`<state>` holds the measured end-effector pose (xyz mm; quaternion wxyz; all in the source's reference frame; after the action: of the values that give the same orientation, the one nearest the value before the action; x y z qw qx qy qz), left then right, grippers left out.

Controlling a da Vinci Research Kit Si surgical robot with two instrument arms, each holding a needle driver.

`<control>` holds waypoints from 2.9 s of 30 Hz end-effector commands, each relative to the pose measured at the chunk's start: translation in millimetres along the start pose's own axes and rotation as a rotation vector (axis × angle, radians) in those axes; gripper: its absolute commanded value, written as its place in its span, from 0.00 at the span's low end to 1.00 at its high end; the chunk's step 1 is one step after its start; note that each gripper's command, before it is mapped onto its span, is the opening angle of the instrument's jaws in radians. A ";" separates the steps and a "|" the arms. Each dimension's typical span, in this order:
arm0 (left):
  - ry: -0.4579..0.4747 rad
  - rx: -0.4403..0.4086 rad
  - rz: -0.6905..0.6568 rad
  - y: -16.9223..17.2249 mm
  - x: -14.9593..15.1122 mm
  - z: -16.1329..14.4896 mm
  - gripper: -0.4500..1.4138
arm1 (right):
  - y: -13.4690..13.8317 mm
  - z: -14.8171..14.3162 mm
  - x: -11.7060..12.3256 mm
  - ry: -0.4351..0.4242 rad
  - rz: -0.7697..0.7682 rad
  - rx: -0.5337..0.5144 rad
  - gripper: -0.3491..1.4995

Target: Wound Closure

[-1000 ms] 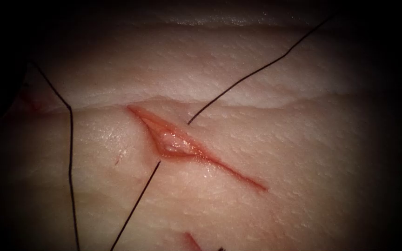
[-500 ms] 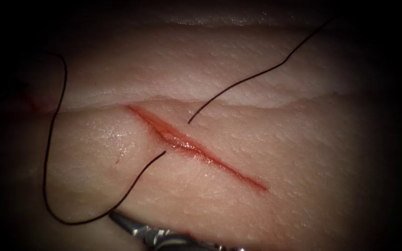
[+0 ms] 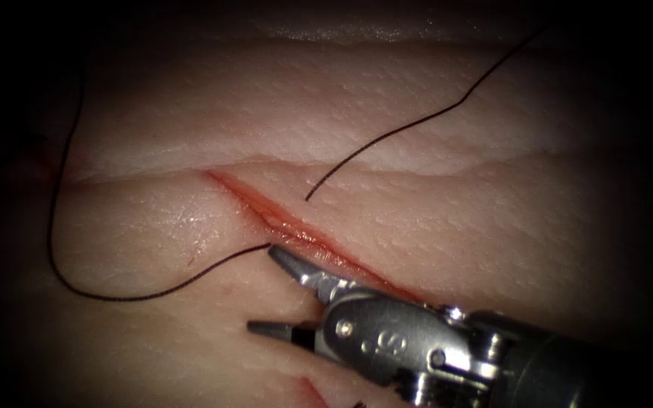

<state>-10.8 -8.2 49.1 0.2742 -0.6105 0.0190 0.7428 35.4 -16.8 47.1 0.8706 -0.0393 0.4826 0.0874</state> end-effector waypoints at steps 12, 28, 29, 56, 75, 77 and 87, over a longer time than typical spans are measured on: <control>0.012 -0.009 0.001 0.5 -0.9 0.8 0.00 | 0.6 5.5 -2.7 -0.070 -0.125 0.029 0.15; 0.021 -0.007 -0.010 1.4 -1.8 1.6 0.00 | -6.3 1.8 1.8 -0.032 -0.158 0.128 0.00; 0.021 -0.005 -0.008 1.5 -1.9 1.6 0.00 | -7.2 1.4 2.6 -0.024 -0.161 0.139 0.00; 0.026 0.009 -0.005 2.4 -3.4 2.7 0.00 | -4.9 -1.9 6.1 0.033 -0.054 0.126 0.80; -0.009 0.047 -0.003 0.6 -3.9 0.8 0.00 | 1.7 -5.5 1.7 0.036 -0.071 0.094 0.82; -0.010 0.051 -0.002 0.8 -4.0 1.1 0.00 | 2.2 -4.3 0.7 0.033 -0.078 0.085 0.82; 0.000 0.047 0.003 1.2 -4.3 1.8 0.00 | 2.2 2.5 -3.6 0.042 -0.110 0.050 0.80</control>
<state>-11.9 -10.1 52.4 0.2877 -0.6029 0.0378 0.7432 34.4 -15.1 51.2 0.8648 -0.0449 0.4994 0.0260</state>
